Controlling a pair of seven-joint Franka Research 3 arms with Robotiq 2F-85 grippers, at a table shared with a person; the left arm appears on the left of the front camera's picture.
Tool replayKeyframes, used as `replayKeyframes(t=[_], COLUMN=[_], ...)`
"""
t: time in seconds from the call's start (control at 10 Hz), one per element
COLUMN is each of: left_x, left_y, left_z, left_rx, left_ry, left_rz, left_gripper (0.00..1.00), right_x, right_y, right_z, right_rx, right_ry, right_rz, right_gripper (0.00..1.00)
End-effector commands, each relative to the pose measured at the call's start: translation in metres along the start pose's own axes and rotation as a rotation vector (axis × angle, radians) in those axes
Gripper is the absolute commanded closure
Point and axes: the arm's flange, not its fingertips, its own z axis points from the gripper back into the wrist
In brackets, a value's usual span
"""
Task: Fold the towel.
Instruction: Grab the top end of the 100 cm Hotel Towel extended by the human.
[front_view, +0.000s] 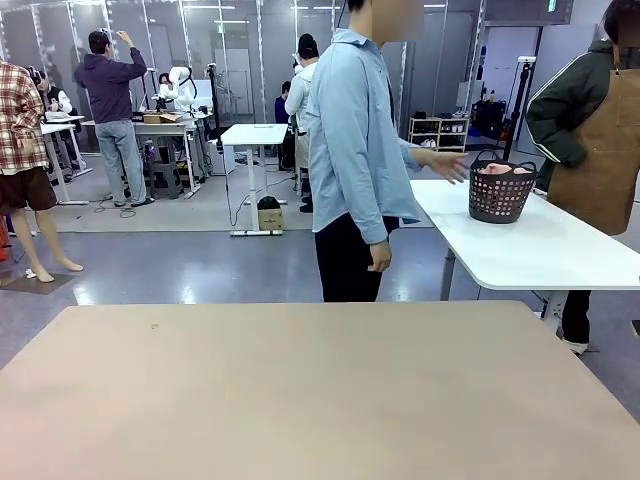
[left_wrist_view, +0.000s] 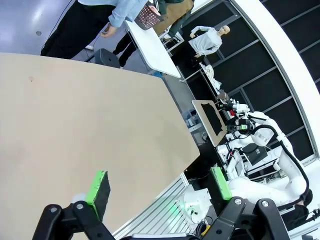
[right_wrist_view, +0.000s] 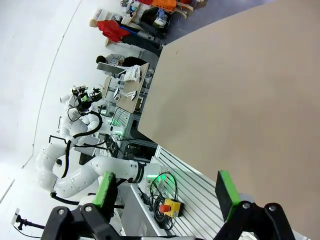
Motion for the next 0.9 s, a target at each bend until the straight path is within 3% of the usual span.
replayKeyframes(t=[0.0,0.8], left_x=[0.0047,0.0047], left_y=[-0.0001,-0.0001], left_z=[0.0003,0.0003], left_rx=[-0.018,-0.018], left_ry=[-0.007,-0.007], left_rz=[-0.023,-0.023], left_gripper=[0.0,0.0], right_x=[0.0022,0.0022], right_y=[0.0005,0.0005], right_z=[0.0001,0.0001], right_rx=[0.011,0.011], right_ry=[-0.004,-0.004], right_rz=[0.02,0.02], right_gripper=[0.0,0.0])
